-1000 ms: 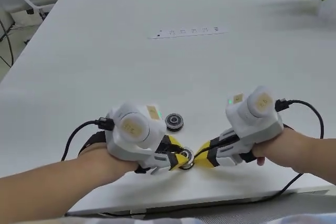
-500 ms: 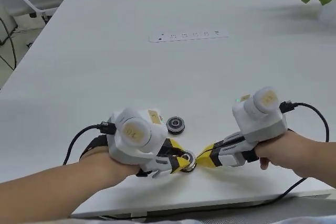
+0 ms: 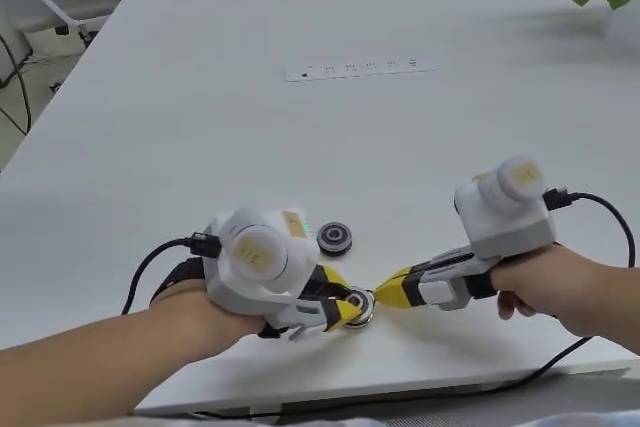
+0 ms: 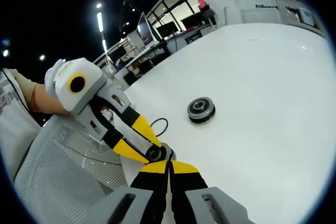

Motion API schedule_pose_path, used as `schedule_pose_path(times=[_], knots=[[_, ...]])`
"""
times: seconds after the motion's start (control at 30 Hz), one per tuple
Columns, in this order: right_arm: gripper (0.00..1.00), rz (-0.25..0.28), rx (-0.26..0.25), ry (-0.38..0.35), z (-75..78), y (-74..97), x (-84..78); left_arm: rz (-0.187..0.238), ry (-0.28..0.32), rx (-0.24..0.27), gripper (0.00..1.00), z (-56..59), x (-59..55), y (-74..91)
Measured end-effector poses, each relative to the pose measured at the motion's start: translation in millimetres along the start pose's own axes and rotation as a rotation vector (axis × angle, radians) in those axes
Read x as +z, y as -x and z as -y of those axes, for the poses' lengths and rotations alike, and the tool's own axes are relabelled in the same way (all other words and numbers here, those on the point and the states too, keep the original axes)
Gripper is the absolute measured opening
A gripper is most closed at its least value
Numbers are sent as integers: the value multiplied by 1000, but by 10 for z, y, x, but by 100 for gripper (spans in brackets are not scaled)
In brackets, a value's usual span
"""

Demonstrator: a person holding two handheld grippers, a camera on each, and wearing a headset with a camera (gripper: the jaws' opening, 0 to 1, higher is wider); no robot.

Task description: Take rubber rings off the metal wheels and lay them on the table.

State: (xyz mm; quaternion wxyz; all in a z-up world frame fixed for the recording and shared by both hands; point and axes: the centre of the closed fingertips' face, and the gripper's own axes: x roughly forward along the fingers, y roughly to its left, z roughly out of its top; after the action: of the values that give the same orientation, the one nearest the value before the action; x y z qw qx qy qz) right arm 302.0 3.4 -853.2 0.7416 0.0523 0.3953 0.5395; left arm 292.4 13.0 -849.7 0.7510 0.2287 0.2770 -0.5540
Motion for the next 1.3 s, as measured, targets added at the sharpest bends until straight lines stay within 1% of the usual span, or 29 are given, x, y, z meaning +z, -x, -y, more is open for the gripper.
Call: schedule_pose_path(times=[0.07,0.17,0.2,0.27,0.43,0.57,0.87,0.9,0.93,0.97,1.0,1.03,1.13,1.2,1.23,1.3], knots=[[0,5,5,-10,-7,0,6,-2,-1,4,13,-2,1,1],[0,15,17,-26,-24,-2,20,-24,-20,16,13,5,8,-7],[0,18,24,-42,-37,-4,24,-28,-23,18,13,2,5,-7],[0,20,30,-54,-46,-2,25,-29,-19,20,12,-6,-3,-4],[0,17,38,-39,-79,-16,25,-29,-17,20,12,-12,-6,-3],[0,18,47,-49,-93,-16,26,-30,-15,21,12,-13,-5,-4],[0,12,87,-30,-242,-51,29,-25,-11,21,12,-17,-5,-2],[0,24,101,-29,-280,-59,53,-25,-11,22,12,-17,-5,-3],[0,21,190,-41,-489,-80,67,-21,-11,27,12,-23,0,-6],[0,6,80,63,-287,-83,63,-28,-6,23,12,-20,-21,-1],[0,4,113,11,-354,-101,58,-20,-4,23,12,-23,-17,-2],[0,5,116,7,-306,-88,49,-18,-5,22,12,-21,-19,-3],[0,-4,99,18,-241,-75,2,-12,-2,20,12,-22,-13,-4],[0,3,93,8,-225,-57,9,-11,-3,21,12,-20,-11,-5],[0,8,86,7,-188,-33,18,-11,-3,20,12,-22,-12,-7],[0,10,76,13,-171,-32,25,-8,-2,20,13,-23,-9,-8]])
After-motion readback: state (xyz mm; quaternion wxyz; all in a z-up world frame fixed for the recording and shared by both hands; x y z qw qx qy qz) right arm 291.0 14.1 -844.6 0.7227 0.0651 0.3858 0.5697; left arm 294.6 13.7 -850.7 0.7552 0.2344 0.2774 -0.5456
